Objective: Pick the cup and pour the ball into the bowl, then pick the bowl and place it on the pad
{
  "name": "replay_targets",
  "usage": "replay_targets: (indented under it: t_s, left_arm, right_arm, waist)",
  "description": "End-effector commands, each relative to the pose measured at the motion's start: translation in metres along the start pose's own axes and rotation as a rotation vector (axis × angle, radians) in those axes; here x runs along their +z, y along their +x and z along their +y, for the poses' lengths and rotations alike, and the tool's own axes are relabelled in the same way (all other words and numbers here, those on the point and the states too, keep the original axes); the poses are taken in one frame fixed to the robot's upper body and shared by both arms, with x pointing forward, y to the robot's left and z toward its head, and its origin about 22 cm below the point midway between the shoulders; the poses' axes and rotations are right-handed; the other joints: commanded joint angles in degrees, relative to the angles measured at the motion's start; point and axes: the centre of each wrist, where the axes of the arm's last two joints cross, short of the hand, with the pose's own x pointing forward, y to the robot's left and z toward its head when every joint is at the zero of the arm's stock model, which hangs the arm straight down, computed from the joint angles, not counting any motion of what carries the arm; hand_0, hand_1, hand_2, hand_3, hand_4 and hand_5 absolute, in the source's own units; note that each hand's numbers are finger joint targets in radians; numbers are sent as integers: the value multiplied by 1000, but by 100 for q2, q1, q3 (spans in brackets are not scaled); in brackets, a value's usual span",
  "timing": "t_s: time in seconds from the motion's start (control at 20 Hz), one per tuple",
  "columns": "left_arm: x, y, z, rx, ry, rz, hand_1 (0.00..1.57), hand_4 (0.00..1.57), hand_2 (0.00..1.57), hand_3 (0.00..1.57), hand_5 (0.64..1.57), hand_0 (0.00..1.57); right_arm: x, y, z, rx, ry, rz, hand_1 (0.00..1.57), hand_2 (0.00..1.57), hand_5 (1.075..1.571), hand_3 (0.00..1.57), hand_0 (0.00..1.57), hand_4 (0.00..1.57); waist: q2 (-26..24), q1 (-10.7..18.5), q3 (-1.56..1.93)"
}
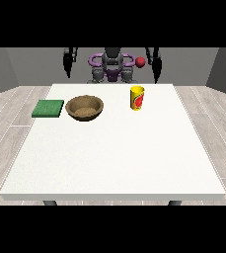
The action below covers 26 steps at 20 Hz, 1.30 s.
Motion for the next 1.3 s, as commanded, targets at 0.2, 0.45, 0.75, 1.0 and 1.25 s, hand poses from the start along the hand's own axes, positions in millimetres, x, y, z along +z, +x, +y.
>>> replay_targets:
  t_s: [0.2,0.45,0.75,1.0,1.25]
  left_arm:
    - [-1,31,11,-45,-3,-35,0,0,0,0,1557,0]
    - [-13,78,31,86,36,-133,0,0,0,0,1558,0]
    - [-15,65,67,86,88,-244,0,0,0,0,1547,0]
    - [-38,61,54,69,73,-336,0,0,0,0,1536,0]
    - [-46,30,54,57,102,-373,0,0,0,0,1524,0]
  right_arm:
    - [-1,27,-13,33,-13,-9,0,0,1569,0,0,0]
    - [20,21,-92,-79,-30,-1,0,0,1569,0,0,0]
    - [24,30,-106,-99,-6,-110,0,0,1569,0,0,0]
    - [-3,39,-88,-108,-30,-180,0,0,1570,0,0,0]
    - [-3,27,-90,-90,11,-199,0,0,1570,0,0,0]
  waist:
    - [-1477,-49,82]
    - [-1123,-211,91]
    - [-429,-346,88]
    - [137,-270,88]
    - [439,-422,87]
